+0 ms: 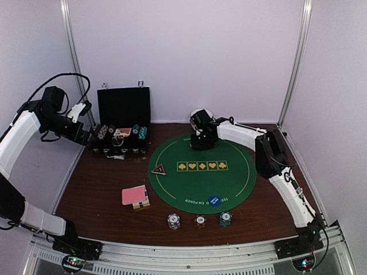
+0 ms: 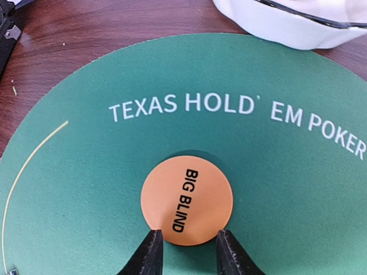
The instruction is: Distribute texas hold em gaming equipment
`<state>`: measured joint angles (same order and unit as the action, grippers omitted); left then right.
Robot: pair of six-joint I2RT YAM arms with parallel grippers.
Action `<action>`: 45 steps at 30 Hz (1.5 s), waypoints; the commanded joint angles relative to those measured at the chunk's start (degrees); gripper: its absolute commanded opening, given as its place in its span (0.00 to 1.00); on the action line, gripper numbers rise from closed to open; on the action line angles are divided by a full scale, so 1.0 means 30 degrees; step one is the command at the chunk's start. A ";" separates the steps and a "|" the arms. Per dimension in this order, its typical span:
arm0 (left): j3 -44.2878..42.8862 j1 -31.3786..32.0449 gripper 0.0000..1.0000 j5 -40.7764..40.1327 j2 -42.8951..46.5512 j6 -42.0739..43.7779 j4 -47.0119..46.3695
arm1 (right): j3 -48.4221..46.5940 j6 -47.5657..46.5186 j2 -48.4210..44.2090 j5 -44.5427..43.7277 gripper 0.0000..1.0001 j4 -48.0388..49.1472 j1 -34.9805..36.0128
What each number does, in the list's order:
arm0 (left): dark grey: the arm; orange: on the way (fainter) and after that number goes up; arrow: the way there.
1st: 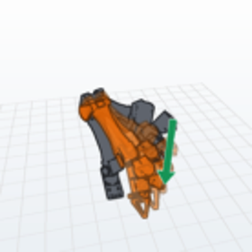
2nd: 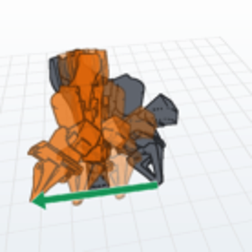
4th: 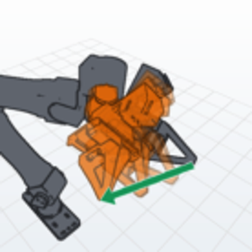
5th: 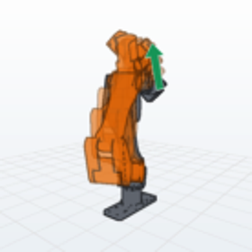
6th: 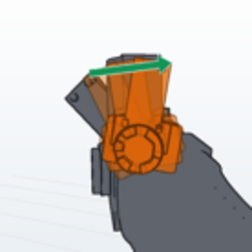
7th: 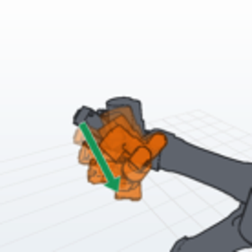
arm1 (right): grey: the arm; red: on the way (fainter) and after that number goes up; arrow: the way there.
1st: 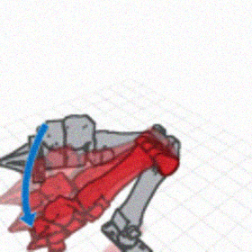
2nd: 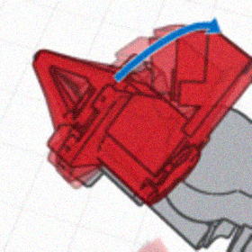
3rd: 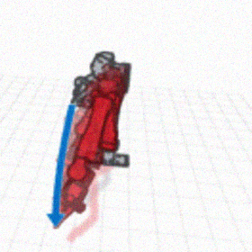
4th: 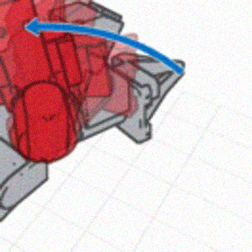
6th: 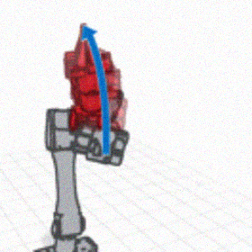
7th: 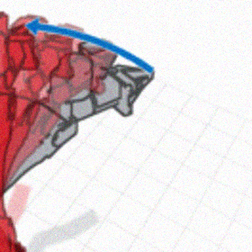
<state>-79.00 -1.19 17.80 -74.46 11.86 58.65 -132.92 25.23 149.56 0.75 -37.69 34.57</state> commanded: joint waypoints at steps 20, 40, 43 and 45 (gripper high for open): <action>0.0286 -0.0134 0.98 -0.0574 0.0538 0.0475 0.0294 | 1.6121 -0.2255 -1.2078 -0.0968 0.75 0.2213 0.4698; -0.0172 -0.0157 0.98 -0.0559 0.0812 0.0944 0.0785 | 2.1681 -0.1007 -1.4852 -0.1451 0.69 0.1466 0.7400; -0.0209 -0.0132 0.97 -0.0353 0.0844 0.0923 0.0789 | 2.1599 -0.1028 -1.4528 -0.1687 0.69 0.1532 0.7403; -0.0208 -0.0135 0.97 -0.0256 0.0860 0.0917 0.0802 | 2.1546 -0.1028 -1.4304 -0.1869 0.69 0.1519 0.7389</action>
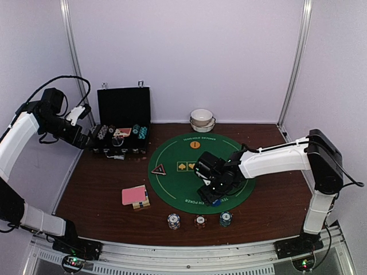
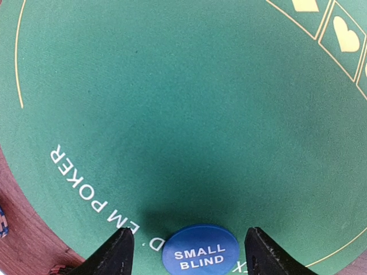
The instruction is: Distribute texas hold em gaming equipment
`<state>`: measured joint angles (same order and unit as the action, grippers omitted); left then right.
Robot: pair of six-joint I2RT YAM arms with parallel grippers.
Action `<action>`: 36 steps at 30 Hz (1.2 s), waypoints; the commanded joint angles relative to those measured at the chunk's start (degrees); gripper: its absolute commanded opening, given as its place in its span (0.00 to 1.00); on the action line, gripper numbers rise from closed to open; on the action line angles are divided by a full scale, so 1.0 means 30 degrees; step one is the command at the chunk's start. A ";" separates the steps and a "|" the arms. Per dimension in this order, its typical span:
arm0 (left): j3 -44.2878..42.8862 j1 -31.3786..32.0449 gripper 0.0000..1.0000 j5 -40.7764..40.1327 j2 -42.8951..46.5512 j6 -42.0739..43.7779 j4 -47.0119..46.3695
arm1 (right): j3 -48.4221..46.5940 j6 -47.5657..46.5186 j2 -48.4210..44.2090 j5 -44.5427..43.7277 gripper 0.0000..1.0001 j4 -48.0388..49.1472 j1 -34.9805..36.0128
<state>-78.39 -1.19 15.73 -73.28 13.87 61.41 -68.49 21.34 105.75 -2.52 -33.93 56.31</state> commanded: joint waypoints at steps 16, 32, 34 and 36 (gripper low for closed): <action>-0.0442 -0.0155 0.98 0.1009 0.0601 0.0460 -0.0060 | 0.1528 0.0801 0.0364 -0.0936 0.58 0.0574 -0.0081; -0.0384 -0.0158 0.98 0.1183 0.0899 0.0504 -0.0034 | 0.4181 0.1001 -0.2019 -0.1594 0.48 0.0266 -0.1619; -0.0355 -0.0159 0.98 0.1181 0.0928 0.0547 -0.0040 | 0.4413 0.1001 -0.2290 -0.1724 0.48 0.0181 -0.1808; -0.0353 -0.0139 0.98 0.1239 0.0936 0.0598 0.0008 | 0.4607 0.0965 -0.2523 -0.1849 0.48 0.0120 -0.2039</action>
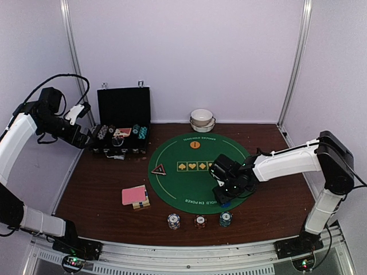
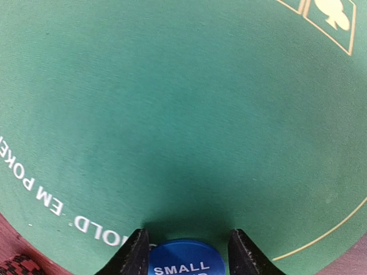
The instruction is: Distribute texas hold em gaming equipment
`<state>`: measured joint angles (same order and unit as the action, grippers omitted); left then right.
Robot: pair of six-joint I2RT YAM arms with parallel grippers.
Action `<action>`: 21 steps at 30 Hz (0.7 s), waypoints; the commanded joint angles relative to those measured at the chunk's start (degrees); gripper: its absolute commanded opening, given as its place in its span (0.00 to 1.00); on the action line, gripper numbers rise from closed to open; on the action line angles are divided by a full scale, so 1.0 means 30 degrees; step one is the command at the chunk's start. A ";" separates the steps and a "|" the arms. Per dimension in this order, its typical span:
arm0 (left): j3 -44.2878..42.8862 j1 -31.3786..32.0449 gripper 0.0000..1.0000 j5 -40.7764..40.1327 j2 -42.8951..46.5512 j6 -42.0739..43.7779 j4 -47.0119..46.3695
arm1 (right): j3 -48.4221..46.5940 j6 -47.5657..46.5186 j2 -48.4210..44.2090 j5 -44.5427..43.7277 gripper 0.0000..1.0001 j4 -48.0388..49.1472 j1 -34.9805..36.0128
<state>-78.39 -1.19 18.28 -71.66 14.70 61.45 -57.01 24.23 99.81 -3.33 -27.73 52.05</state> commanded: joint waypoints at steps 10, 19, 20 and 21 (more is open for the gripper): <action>-0.0098 -0.0133 0.97 0.0868 0.0482 0.1021 0.0505 | 0.0551 -0.0438 -0.1224 -0.1577 0.50 -0.2331 -0.1355; 0.0940 0.0314 0.98 0.2527 0.0274 0.2889 0.2253 | -0.2111 -0.1032 -0.2145 -0.0665 0.71 -0.3745 -0.1131; 0.1151 0.0910 0.98 0.2538 0.0244 0.3098 0.2313 | -0.2480 -0.1109 -0.2141 -0.0535 0.74 -0.3866 -0.1034; 0.1368 0.1245 0.98 0.2499 0.0243 0.3300 0.2365 | -0.2797 -0.1196 -0.2085 -0.0417 0.77 -0.3987 -0.0908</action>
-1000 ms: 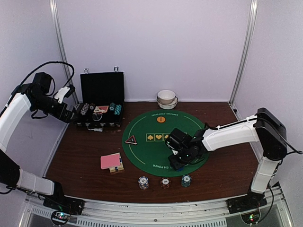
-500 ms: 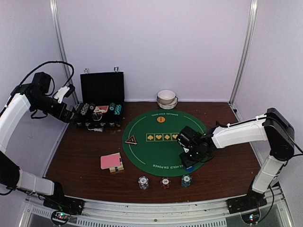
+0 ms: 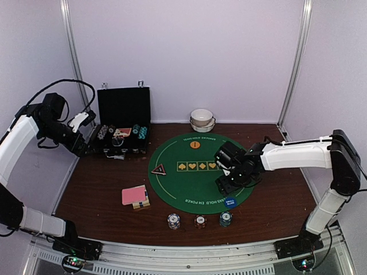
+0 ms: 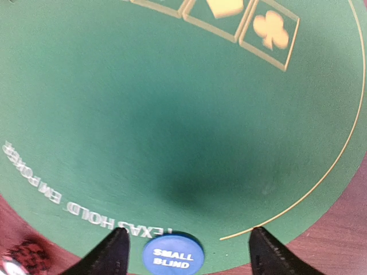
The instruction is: Distribute texas hold em gaming equipment
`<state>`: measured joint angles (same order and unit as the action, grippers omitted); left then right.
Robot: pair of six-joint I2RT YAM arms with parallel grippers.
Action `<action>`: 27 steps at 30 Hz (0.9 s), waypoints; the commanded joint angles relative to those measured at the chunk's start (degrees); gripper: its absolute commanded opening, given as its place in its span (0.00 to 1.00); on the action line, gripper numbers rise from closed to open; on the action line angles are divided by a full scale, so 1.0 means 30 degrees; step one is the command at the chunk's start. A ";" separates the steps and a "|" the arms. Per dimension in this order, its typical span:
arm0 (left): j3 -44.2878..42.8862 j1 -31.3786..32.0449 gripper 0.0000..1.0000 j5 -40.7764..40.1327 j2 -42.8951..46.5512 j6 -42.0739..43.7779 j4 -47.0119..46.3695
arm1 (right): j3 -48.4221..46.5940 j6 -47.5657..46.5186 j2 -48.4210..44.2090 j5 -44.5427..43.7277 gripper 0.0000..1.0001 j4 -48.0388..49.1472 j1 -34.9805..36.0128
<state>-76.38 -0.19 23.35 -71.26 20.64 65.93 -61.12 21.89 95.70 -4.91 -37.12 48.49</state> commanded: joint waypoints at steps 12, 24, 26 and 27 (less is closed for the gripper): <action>0.3776 0.6718 0.98 -0.0443 -0.0826 0.2545 0.0417 | -0.3568 0.0521 -0.0082 0.4374 0.95 0.0364 0.0769; 0.2855 0.7298 0.98 -0.0673 -0.2066 0.2469 -0.0216 | -0.5482 -0.1608 0.0273 0.3144 0.97 -0.2210 0.4204; 0.2721 0.7298 0.98 -0.0966 -0.2137 0.2268 -0.0244 | -0.6176 -0.1977 0.0876 0.2679 0.96 -0.2751 0.5282; 0.2677 0.7298 0.98 -0.1091 -0.2168 0.2132 -0.0280 | -0.6503 -0.2142 0.1234 0.2583 0.96 -0.2901 0.5733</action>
<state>-66.32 21.50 21.78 -77.58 27.42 67.07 -76.66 18.52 96.31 5.98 -42.13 61.04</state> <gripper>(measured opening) 0.976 0.960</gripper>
